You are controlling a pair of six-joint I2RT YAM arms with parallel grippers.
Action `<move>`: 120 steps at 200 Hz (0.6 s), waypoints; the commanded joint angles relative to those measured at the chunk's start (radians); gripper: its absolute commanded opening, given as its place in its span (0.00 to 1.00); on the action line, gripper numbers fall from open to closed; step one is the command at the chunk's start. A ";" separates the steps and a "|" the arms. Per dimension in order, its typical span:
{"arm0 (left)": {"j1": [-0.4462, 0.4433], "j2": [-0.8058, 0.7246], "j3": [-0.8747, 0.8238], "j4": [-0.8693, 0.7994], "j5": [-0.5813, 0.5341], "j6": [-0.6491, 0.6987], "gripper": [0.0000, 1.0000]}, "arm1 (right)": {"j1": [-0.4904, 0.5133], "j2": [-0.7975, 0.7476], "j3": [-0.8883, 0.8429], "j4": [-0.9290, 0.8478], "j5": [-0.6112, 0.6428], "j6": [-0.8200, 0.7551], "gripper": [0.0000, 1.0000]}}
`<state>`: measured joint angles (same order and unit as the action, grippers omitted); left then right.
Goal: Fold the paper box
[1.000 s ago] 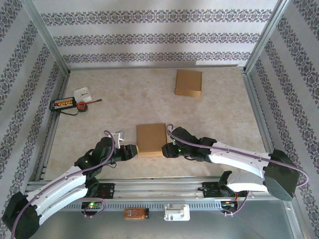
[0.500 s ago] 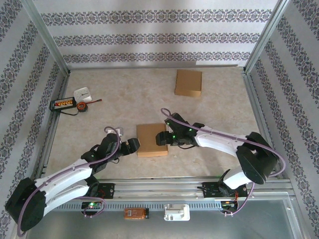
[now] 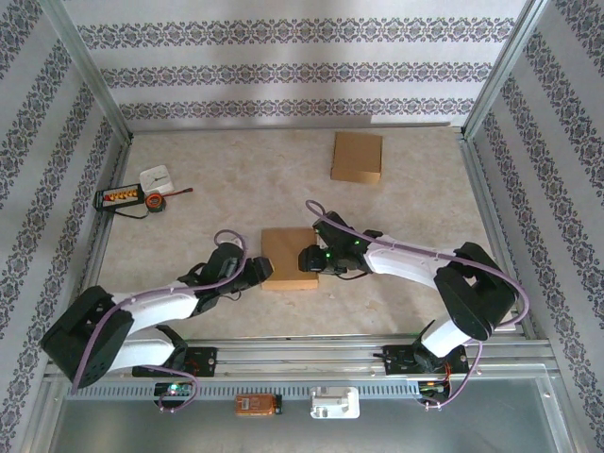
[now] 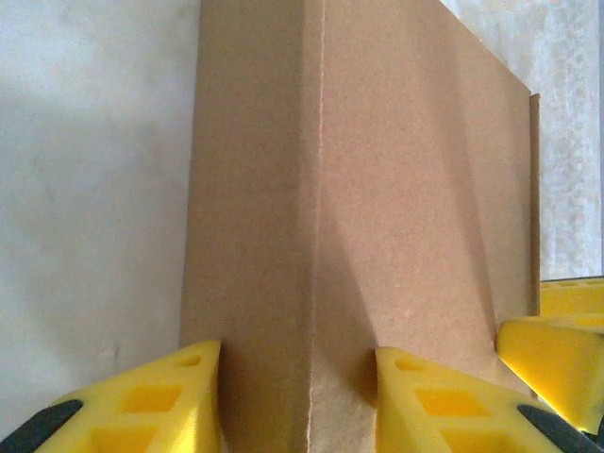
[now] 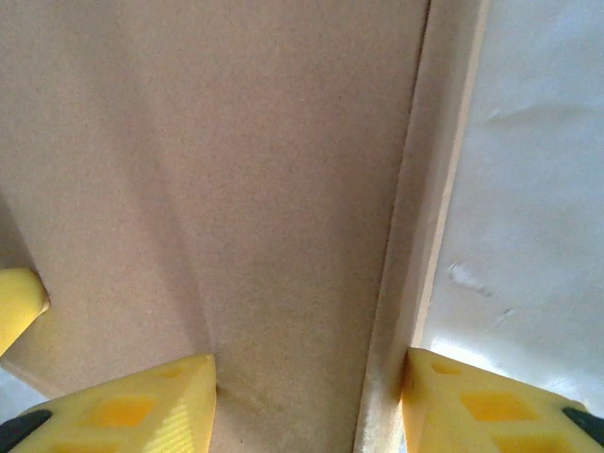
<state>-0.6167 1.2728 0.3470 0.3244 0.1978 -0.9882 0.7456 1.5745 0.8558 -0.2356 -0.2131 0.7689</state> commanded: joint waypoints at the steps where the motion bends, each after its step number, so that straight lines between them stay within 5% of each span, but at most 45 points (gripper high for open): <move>1: 0.022 0.079 0.112 0.090 0.058 0.060 0.38 | -0.014 0.079 0.088 0.111 0.015 0.004 0.51; 64: 0.260 0.452 0.467 0.161 0.179 0.128 0.33 | -0.134 0.420 0.540 0.134 0.047 -0.053 0.50; 120: 0.370 0.800 0.968 -0.026 0.195 0.229 0.31 | -0.213 0.785 1.114 0.030 0.040 -0.019 0.48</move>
<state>-0.2440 1.9594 1.1275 0.3172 0.2581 -0.8227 0.5022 2.2463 1.7641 -0.2211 -0.0555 0.7105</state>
